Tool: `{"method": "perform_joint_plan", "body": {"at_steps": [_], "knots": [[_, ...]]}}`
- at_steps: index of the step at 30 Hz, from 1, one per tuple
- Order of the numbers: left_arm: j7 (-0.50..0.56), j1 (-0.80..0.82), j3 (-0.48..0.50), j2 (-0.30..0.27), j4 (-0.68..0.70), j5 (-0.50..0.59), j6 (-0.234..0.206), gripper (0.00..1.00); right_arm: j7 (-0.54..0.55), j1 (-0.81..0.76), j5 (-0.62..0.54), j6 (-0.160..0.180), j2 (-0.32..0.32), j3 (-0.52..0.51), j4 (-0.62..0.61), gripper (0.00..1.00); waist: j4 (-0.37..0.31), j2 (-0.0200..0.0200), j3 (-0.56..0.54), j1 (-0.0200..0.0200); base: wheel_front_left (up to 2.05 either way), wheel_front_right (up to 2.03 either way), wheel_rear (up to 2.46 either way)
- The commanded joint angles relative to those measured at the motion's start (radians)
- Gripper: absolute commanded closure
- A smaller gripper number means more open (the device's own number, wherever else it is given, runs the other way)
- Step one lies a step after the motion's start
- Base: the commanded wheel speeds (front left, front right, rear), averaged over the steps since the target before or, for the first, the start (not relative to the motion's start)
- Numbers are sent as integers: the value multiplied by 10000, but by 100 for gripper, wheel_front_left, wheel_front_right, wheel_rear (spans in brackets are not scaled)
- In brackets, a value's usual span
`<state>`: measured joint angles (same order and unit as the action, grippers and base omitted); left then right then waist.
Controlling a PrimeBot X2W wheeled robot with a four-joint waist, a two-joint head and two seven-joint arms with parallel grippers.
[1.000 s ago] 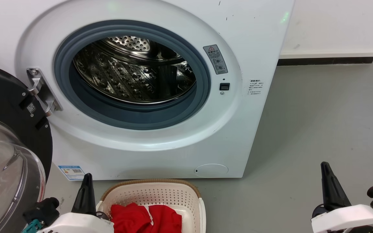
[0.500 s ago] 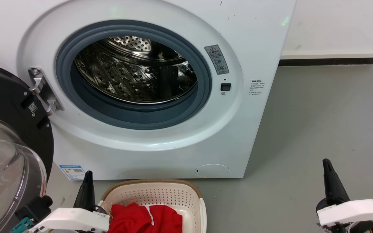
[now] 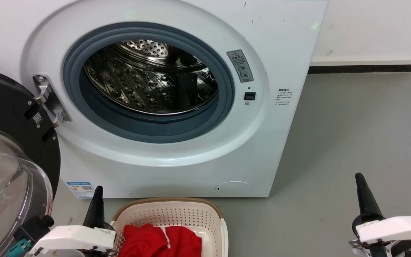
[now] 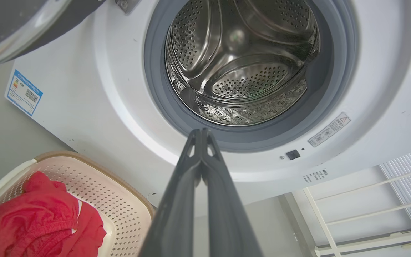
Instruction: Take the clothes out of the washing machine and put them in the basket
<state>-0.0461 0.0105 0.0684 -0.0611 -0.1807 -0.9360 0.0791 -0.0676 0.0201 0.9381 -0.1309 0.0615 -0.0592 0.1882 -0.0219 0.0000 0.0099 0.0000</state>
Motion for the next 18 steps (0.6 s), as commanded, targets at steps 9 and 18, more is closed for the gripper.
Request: {"method": "perform_joint_plan", "body": {"at_steps": [9, 18], "knots": [[292, 376, 116, -3, -43, -1225, 126, 100, 293, 346, 1271, 1, 75, -72, 29, 100, 28, 0, -8, 0, 0, 0, 0], [537, 499, 183, 15, -151, -2214, 196, 100, 541, 458, 2280, 0, 75, -119, 127, 100, 55, 0, -17, 0, 0, 0, 0]]}}
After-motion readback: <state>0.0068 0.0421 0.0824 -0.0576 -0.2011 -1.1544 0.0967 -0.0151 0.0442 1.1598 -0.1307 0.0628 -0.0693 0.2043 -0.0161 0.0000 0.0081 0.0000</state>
